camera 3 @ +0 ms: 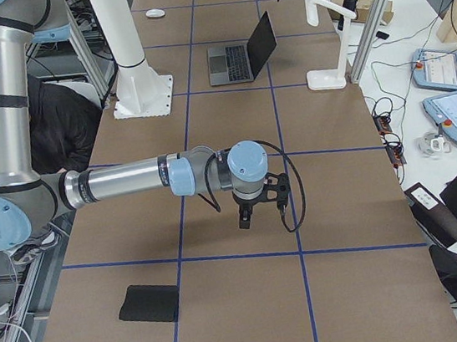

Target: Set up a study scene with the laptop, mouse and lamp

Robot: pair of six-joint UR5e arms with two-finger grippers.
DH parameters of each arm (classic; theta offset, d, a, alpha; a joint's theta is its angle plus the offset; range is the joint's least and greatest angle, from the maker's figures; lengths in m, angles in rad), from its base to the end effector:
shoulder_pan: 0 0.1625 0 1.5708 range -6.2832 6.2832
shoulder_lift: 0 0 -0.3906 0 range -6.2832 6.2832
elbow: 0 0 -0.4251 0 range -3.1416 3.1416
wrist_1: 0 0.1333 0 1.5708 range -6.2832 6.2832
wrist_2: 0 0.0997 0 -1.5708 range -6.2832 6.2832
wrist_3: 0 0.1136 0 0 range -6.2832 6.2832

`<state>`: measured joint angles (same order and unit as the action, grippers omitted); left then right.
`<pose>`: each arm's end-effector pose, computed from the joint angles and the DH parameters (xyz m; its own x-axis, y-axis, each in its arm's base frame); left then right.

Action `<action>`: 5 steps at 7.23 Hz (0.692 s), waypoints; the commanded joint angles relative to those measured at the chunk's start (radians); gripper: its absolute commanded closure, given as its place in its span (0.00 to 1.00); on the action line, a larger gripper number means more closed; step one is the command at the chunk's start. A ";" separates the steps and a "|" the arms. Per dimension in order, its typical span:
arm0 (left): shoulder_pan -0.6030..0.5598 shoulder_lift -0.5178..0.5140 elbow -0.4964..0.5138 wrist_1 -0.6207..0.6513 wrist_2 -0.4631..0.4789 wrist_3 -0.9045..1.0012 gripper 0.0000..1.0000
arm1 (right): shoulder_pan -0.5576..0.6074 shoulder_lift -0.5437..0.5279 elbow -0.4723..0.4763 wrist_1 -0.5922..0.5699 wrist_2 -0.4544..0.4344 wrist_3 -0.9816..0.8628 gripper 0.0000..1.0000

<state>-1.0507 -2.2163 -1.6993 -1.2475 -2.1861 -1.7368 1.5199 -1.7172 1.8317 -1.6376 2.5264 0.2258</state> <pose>0.2738 -0.6143 0.2174 0.3447 -0.8735 -0.3438 0.6496 0.4864 -0.5844 0.0167 -0.4695 0.5611 0.5712 0.1568 0.8057 -0.0791 0.9875 -0.1362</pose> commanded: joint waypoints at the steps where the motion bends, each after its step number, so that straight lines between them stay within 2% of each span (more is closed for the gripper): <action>1: -0.005 0.084 -0.075 0.002 0.000 0.297 0.00 | -0.013 -0.008 -0.003 0.004 -0.009 0.003 0.01; 3: -0.006 0.122 -0.114 0.002 0.000 0.486 0.00 | -0.012 -0.021 0.000 0.008 -0.041 0.004 0.01; 5: -0.027 0.168 -0.112 0.002 0.000 0.760 0.00 | -0.012 -0.035 -0.023 -0.002 -0.051 -0.002 0.01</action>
<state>-1.0623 -2.0791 -1.8100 -1.2456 -2.1859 -1.1532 1.5079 -1.7412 1.8231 -1.6343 2.4837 0.2286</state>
